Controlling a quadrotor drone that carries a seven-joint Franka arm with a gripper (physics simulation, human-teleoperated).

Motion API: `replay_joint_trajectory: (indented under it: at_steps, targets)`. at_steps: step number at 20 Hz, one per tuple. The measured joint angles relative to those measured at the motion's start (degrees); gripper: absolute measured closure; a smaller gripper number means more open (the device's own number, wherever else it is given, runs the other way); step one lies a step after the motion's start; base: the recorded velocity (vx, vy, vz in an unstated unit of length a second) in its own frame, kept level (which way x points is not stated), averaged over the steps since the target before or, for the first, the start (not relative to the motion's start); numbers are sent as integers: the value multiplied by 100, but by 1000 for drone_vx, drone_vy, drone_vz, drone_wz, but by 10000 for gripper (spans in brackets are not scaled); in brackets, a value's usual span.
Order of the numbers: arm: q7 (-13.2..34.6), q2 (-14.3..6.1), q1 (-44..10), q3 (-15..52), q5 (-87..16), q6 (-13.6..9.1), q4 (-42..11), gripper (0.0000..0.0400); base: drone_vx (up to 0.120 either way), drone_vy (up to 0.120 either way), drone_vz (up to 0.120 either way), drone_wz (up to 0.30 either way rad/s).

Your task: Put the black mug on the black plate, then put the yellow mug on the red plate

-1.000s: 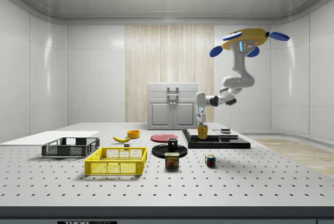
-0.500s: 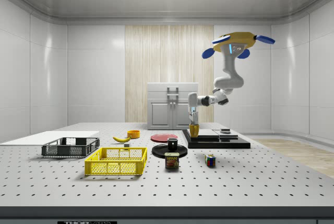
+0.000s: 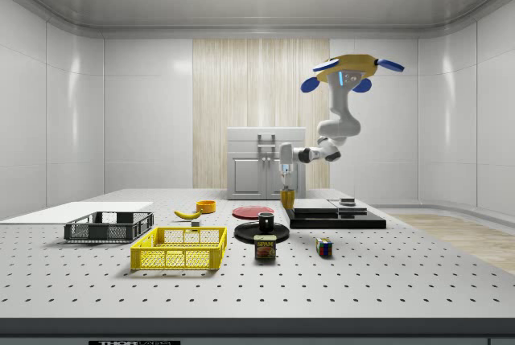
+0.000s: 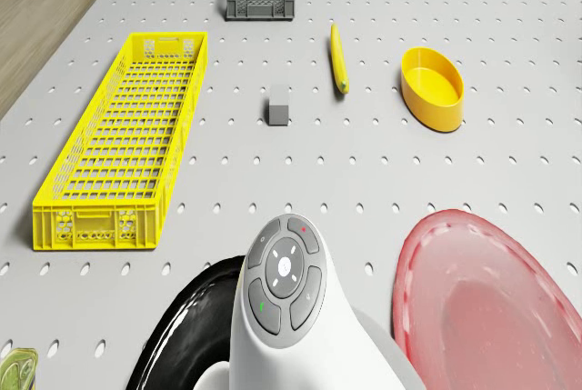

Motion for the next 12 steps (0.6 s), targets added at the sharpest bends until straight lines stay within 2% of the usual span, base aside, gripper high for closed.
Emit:
replay_joint_trajectory:
  at_steps: [12]
  targets:
    - [7, -14, -10, 3, 8, 13, 2, 290, 120, -120, 0, 0]
